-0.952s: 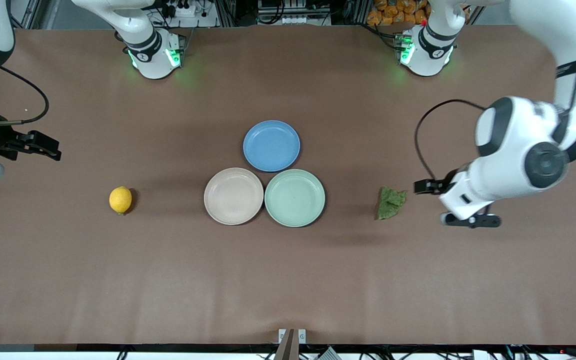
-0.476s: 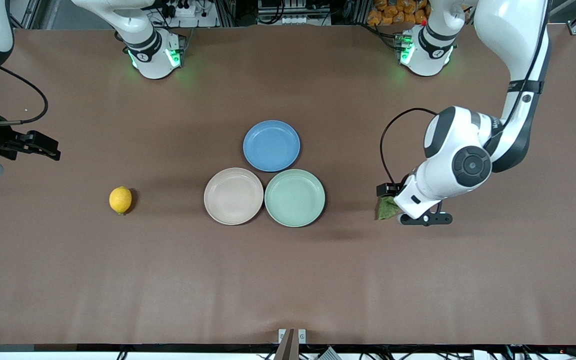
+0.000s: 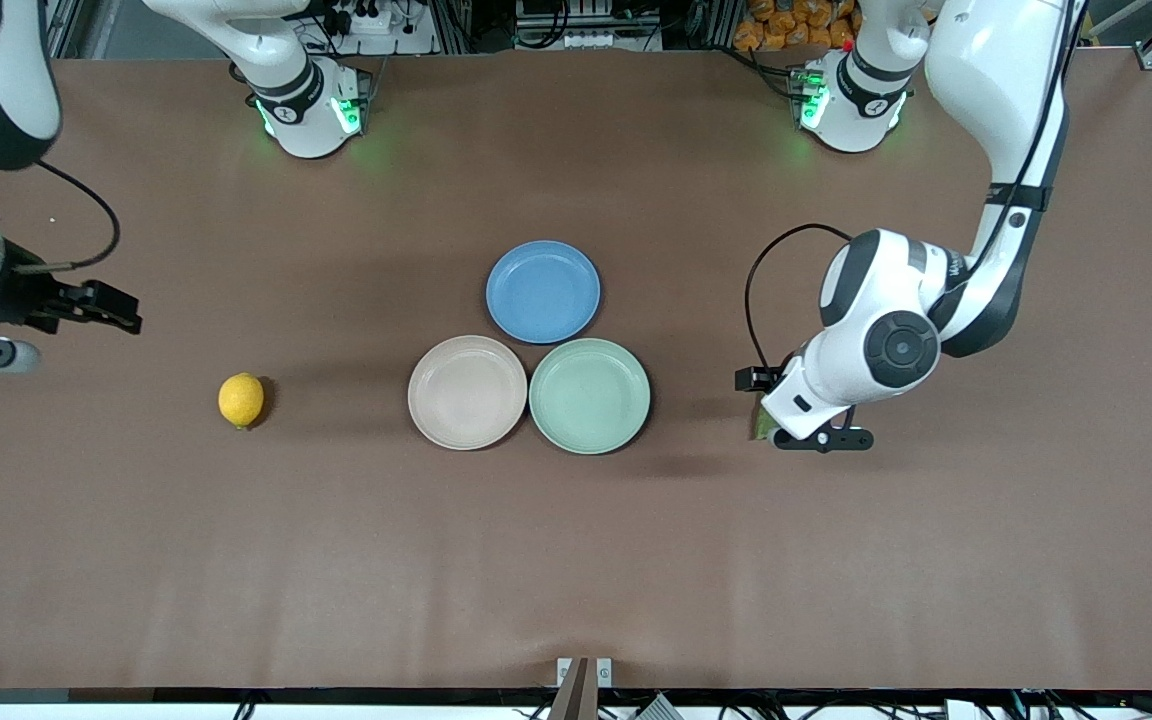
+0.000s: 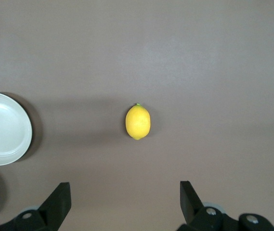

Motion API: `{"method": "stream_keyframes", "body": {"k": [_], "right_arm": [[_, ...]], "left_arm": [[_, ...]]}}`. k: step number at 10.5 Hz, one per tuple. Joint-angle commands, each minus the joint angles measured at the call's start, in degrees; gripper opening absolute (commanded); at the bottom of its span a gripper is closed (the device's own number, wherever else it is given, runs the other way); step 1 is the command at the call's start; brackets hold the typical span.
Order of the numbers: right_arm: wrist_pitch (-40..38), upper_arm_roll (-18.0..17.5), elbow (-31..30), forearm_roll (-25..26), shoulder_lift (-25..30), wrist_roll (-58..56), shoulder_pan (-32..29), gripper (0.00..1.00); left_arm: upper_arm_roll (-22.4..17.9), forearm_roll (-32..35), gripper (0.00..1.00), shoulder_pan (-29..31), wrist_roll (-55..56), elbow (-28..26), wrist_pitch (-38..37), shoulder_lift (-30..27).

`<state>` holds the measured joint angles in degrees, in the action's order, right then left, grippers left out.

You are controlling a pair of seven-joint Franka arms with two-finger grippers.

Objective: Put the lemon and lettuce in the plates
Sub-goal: 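Lower the left gripper onto the lettuce while the right gripper reaches the lemon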

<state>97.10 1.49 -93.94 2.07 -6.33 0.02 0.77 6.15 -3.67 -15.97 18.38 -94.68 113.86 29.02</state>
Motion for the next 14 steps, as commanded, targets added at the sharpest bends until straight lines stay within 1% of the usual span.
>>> {"method": "stream_keyframes", "body": {"k": [1, 2, 5, 7, 10, 14], "right_arm": [[9.39, -0.08, -8.95, -0.4, 0.61, 0.07, -0.07, 1.0], [13.69, 0.0, -12.38, -0.4, 0.35, 0.07, -0.24, 1.0], [22.23, 0.09, -18.54, -0.22, -0.96, -0.11, -0.85, 1.0], [26.72, 0.09, -21.01, -0.22, -2.63, -1.24, -1.03, 1.0], [37.07, 0.09, -25.49, 0.22, -6.84, -1.6, -0.95, 1.0], [45.18, 0.09, -26.74, 0.31, -13.96, -5.72, -1.99, 1.0]], "left_arm": [[-0.43, 5.33, 1.0, -0.64, 0.61, 0.64, 0.66, 3.66], [-0.43, 5.52, 1.0, -0.64, 0.78, 0.81, 0.66, 3.94], [-0.43, 5.52, 1.0, -0.73, 0.78, 0.9, 0.66, 5.87], [-0.43, 5.78, 1.0, -0.73, 0.26, 0.99, 0.66, 6.4], [-0.43, 8.41, 1.0, -0.73, -0.18, 0.9, 0.66, 8.77], [-0.43, 9.39, 1.0, -0.55, -0.97, 0.99, 0.74, 9.57]]}}
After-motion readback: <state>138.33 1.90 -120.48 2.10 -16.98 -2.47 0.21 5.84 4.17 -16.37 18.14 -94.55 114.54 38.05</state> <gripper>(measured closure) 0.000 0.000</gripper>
